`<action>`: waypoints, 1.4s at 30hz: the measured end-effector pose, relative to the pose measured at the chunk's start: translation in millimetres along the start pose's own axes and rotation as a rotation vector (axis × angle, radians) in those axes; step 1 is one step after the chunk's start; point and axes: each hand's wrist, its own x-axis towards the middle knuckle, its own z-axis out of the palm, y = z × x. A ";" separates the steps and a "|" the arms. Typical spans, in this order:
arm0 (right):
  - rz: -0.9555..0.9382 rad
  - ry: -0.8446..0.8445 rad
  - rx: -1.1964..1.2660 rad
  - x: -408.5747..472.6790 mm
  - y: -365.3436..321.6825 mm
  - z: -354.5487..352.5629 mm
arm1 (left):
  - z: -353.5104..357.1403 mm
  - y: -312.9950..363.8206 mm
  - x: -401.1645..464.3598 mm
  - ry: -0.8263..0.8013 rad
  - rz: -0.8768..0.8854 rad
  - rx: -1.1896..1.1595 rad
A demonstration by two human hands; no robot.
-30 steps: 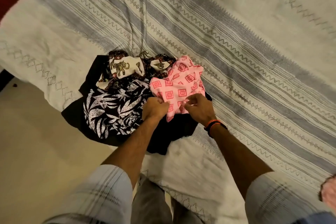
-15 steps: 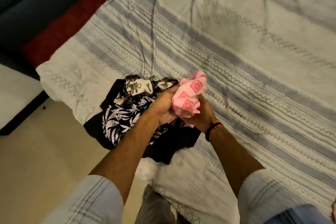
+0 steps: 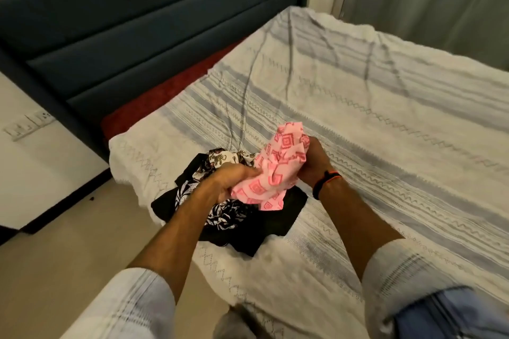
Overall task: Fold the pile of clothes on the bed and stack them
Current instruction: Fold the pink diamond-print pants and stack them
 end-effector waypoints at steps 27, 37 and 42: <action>-0.332 0.170 -0.724 -145.9 -6.4 43.1 | 49.6 69.0 -103.6 -0.100 0.460 -0.373; -0.674 0.330 -0.195 -176.4 -26.4 27.7 | 86.4 77.6 -119.5 -0.231 0.489 -0.140; -0.683 0.406 -0.197 -196.8 -59.7 -6.7 | 128.4 93.2 -114.6 0.040 0.518 0.020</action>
